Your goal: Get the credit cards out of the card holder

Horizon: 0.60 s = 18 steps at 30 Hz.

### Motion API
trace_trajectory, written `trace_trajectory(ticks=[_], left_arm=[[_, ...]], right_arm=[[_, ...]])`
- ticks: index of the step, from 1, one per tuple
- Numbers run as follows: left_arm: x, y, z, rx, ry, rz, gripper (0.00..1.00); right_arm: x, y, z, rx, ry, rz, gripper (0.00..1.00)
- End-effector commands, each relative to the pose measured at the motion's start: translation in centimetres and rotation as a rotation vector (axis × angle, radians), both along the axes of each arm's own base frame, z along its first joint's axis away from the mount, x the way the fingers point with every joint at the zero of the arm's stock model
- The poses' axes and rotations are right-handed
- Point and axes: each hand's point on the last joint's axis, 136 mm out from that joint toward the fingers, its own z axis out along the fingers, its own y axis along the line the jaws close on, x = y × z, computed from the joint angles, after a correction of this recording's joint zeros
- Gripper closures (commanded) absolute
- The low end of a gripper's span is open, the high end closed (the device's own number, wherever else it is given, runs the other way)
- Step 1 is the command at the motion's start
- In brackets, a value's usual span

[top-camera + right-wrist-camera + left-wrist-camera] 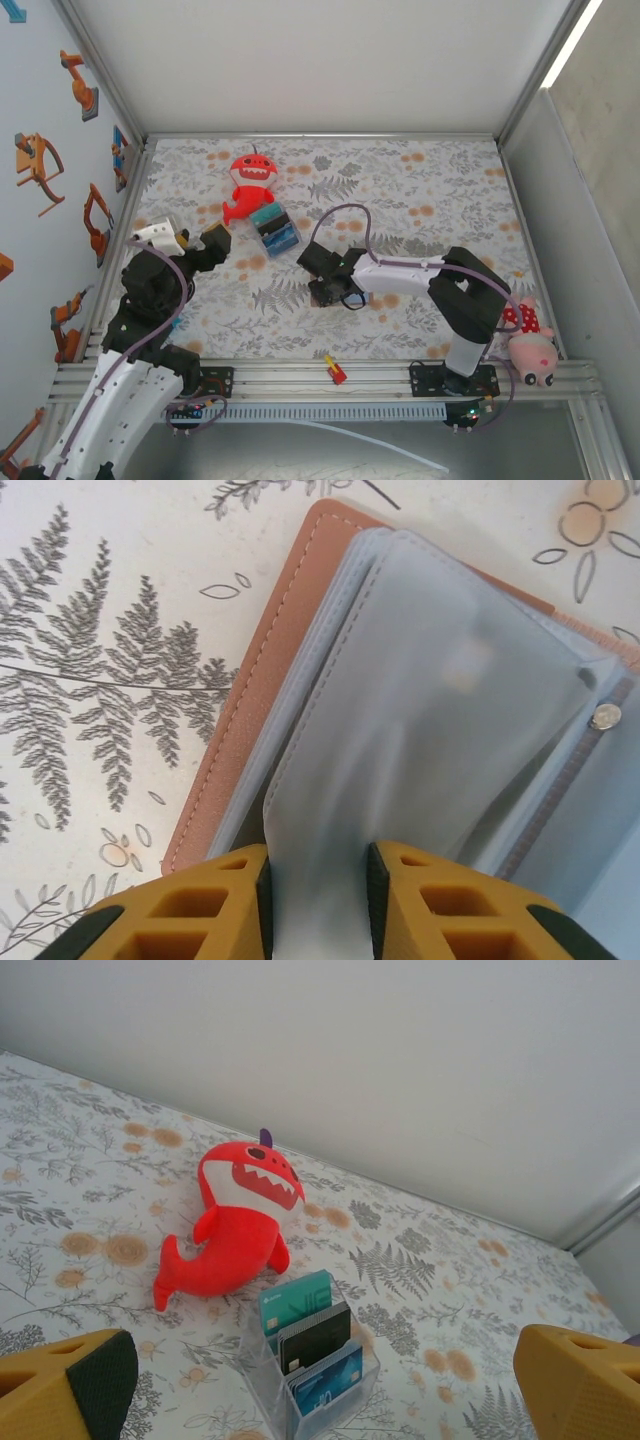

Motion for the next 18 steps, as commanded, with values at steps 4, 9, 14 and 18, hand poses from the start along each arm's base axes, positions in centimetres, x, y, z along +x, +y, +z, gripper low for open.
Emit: trace_trajectory(ticks=[4,9,14,18], left_arm=[[-0.8,-0.8,2.5,-0.031,-0.048,-0.059,0.03],[-0.8,-1.1,3.2,-0.035,-0.063,-0.068,0.03],[-0.8,-1.1,3.7,-0.034,-0.076,-0.07,0.03],[-0.9,-1.1,4.4,-0.014,-0.09,-0.072,0.03]], right_arm=[[-2.4,1.3,-0.7,0.08,0.107,0.067,0.74],[-1.7,0.5,0.1,0.05,0.057,0.039,0.74],[-0.5,-0.1,1.2,0.012,-0.005,0.013,0.74],[0.0,-0.4,1.5,-0.007,-0.027,-0.002,0.72]])
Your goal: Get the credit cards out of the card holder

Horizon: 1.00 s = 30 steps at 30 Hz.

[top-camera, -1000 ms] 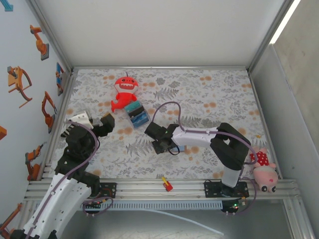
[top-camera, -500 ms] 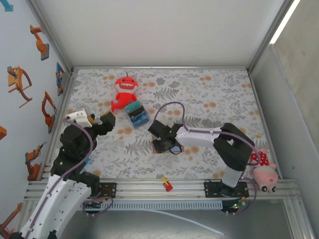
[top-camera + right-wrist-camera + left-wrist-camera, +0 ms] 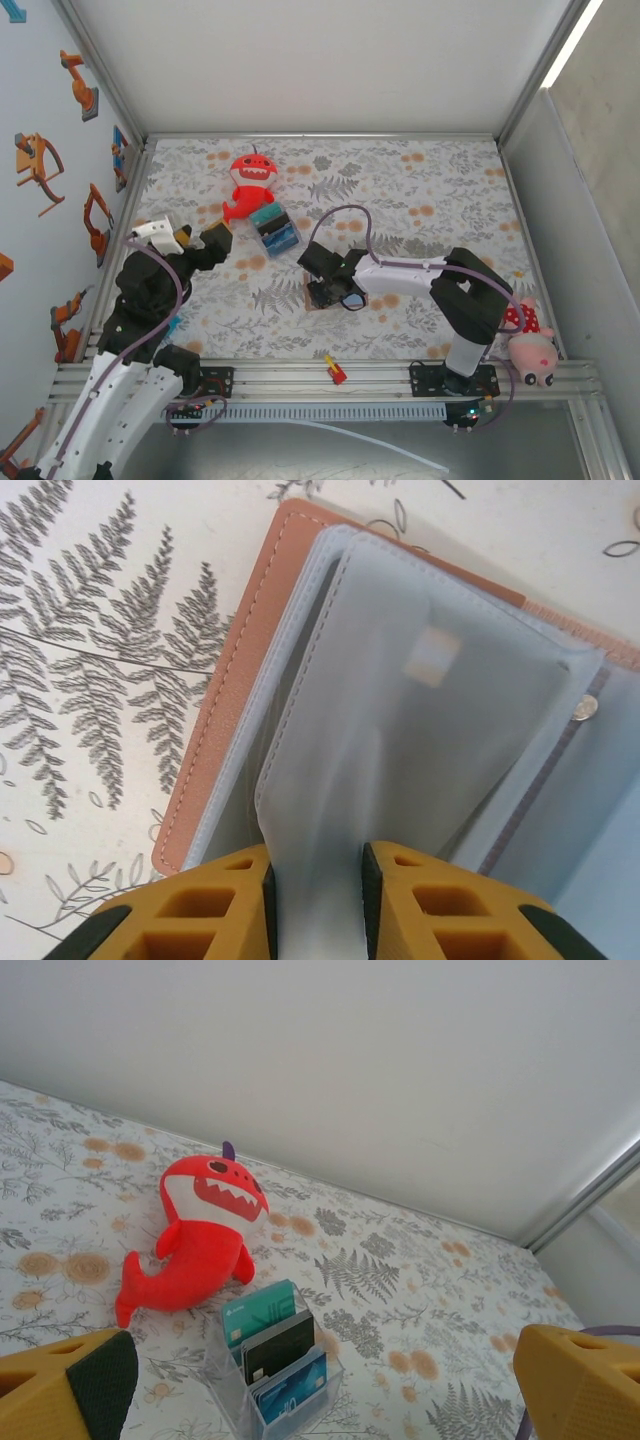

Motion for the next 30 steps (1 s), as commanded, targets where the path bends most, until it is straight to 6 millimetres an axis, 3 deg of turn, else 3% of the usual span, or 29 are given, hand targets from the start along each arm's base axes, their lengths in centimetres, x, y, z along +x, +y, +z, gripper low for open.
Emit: trace_trajectory(ticks=[1,16,30], left_arm=[[-0.3,0.0,2.4,0.013,-0.054,-0.012,0.03],[0.1,-0.6,2.7,0.02,-0.039,-0.029,0.03],[1.1,-2.1,0.8,0.084,0.019,-0.064,0.03]], right_arm=[[0.6,-0.8,1.3,-0.035,-0.044,-0.027,0.72],[1.5,-3.0,2.9,-0.08,-0.12,-0.093,0.69],[2.0,-7.7,3.2,-0.078,-0.103,-0.248,0.69]])
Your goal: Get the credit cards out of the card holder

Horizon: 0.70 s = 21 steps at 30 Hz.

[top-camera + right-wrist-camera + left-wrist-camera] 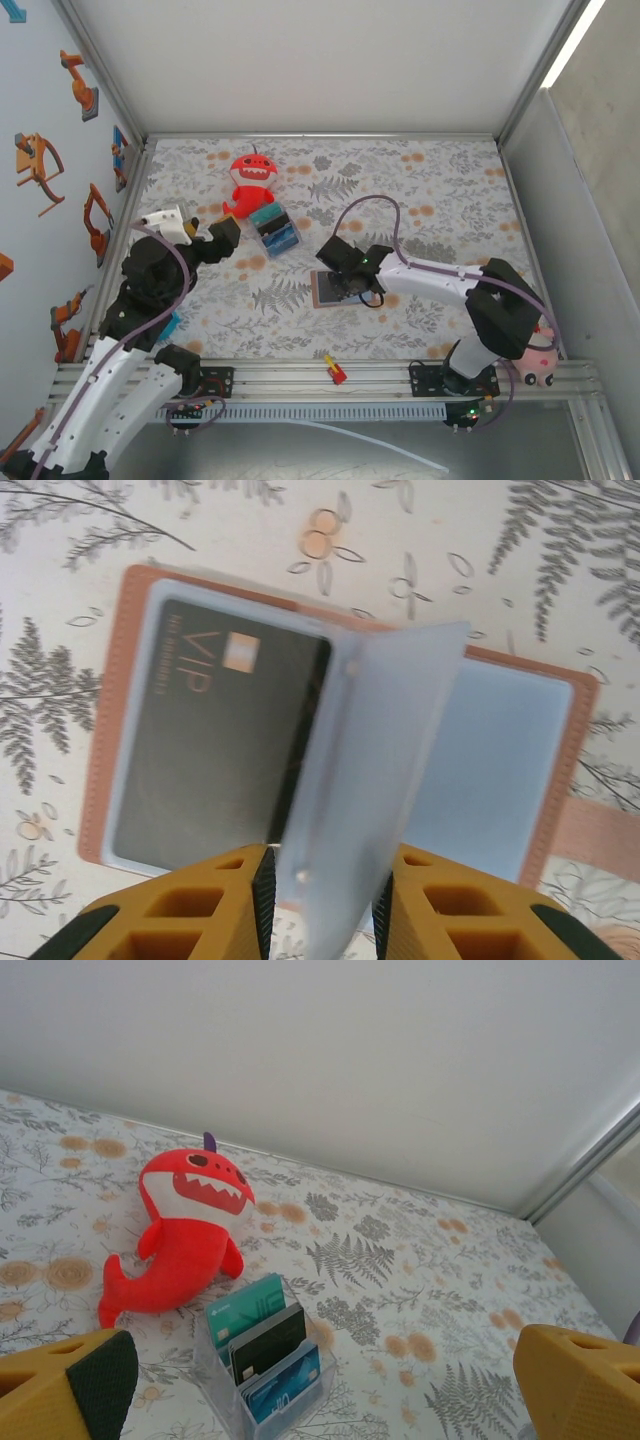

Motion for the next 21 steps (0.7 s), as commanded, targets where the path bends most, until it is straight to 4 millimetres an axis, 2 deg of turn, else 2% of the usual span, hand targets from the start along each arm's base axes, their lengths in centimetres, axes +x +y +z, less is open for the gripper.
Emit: trace_trajectory(ticks=[1,6,13,21], left_arm=[[0.1,-0.3,0.3,0.028,-0.005,-0.012,0.03],[0.6,-1.3,-1.5,0.062,0.047,-0.032,0.03],[1.0,-2.9,-4.2,0.158,0.098,-0.045,0.03],[1.5,-5.1,-6.5,0.25,0.136,-0.078,0.03]], right_arm=[[-0.1,-2.3,-0.1,-0.015,0.01,-0.08,0.69],[-0.2,-4.2,-1.3,0.019,0.055,-0.154,0.69],[-0.6,-5.4,-2.7,0.103,0.113,-0.209,0.7],[-0.6,-6.5,-3.0,0.123,0.142,-0.232,0.78]])
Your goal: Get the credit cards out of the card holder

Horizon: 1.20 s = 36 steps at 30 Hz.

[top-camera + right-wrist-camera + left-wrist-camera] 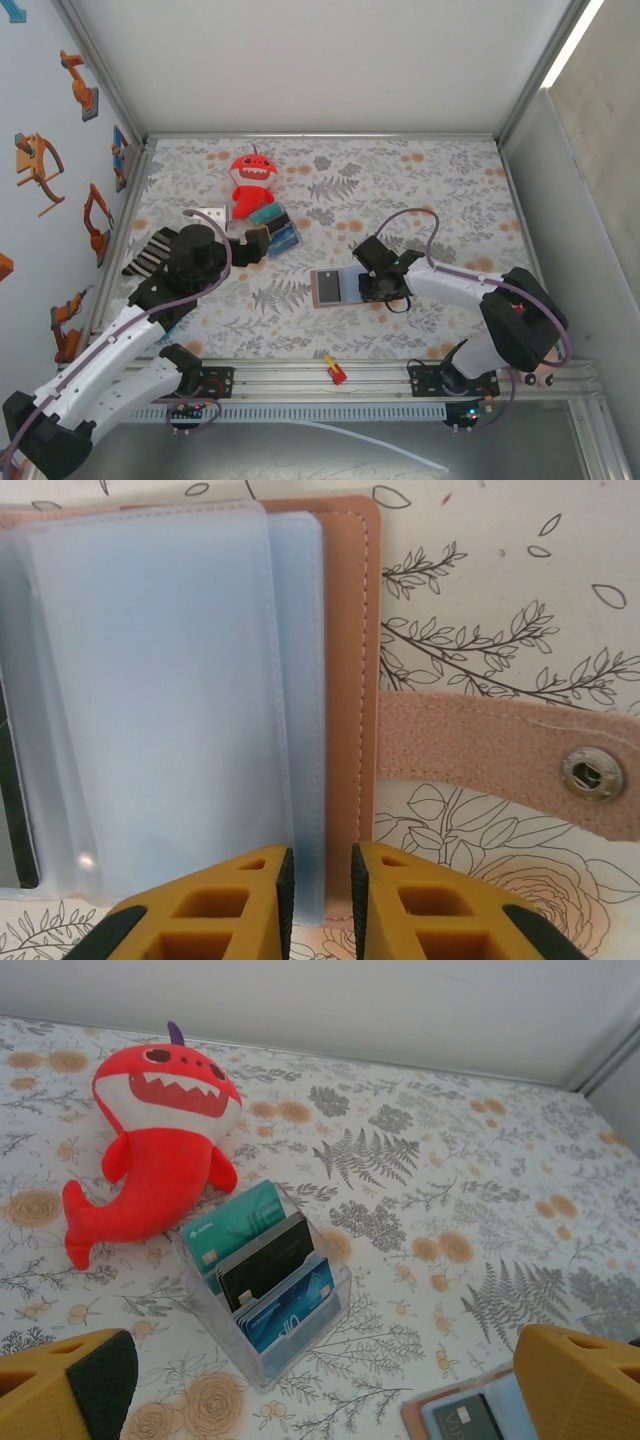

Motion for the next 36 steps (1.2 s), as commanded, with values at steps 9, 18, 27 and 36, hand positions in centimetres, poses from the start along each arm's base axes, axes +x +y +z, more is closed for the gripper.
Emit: trace_trajectory(ticks=[9,18,27,36], left_arm=[[0.5,-4.0,-5.0,0.239,0.022,-0.046,0.03],[0.2,-8.5,-10.4,0.29,0.118,-0.11,0.03],[0.0,-10.3,-16.5,0.293,0.231,-0.118,0.03],[-0.9,-11.1,-19.6,0.339,0.306,-0.177,0.03]], right_arm=[[1.3,-2.1,3.6,0.056,-0.066,-0.09,0.82],[2.3,0.7,7.1,0.25,-0.128,-0.078,0.83],[2.4,4.6,6.2,0.441,-0.058,-0.046,0.84],[2.2,5.8,4.2,0.496,0.001,-0.058,0.84]])
